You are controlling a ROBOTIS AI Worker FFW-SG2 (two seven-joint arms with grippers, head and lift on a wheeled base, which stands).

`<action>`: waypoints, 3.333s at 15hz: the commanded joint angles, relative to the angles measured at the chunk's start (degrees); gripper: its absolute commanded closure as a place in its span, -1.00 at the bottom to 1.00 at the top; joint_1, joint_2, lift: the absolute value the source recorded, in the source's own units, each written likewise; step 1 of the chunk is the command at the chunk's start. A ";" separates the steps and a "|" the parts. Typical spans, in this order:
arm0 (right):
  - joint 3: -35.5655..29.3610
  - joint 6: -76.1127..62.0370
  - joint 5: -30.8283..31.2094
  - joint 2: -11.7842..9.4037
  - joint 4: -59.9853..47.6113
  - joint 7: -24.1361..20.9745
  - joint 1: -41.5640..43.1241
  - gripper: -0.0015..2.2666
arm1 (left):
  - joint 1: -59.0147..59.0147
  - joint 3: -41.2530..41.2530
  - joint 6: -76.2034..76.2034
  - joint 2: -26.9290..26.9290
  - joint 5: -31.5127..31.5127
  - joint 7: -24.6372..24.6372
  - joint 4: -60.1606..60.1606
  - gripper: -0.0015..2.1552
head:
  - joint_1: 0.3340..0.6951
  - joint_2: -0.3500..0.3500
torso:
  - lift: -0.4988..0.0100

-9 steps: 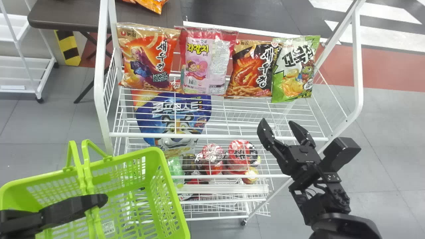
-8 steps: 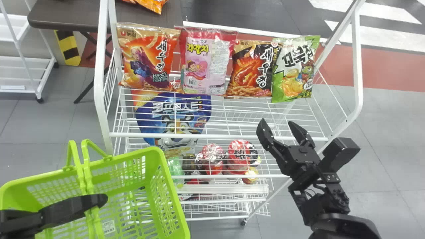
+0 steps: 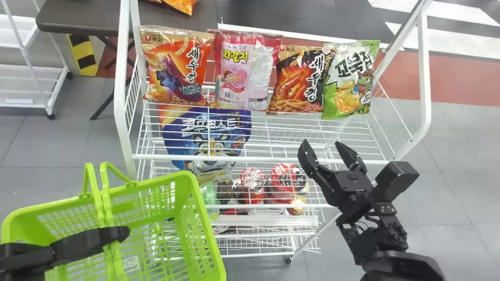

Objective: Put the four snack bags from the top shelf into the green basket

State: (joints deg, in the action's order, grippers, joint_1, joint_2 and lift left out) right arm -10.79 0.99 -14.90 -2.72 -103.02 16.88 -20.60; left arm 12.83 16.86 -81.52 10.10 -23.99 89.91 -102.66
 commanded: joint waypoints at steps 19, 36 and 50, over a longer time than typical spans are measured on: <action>31.00 -1.73 4.36 2.78 35.70 -9.94 39.06 -0.90 | 0.09 -0.51 0.88 0.19 0.08 0.66 0.53 0.99 | 1.00 0.40 | 0.96; 32.76 -1.20 5.32 2.78 43.96 -1.32 44.33 0.99 | -0.17 -0.25 1.76 0.10 0.00 0.66 1.67 0.99 | 1.00 0.47 | 0.96; 19.75 42.92 14.02 2.55 -21.17 -3.61 11.20 0.99 | -3.86 0.19 1.23 0.36 0.08 0.66 3.87 0.99 | 1.00 0.33 | 0.96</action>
State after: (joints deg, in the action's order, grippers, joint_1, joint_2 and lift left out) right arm 10.16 38.46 -0.74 -0.17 -117.96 13.27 -5.76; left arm 9.80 17.13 -80.30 10.31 -23.99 89.91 -99.80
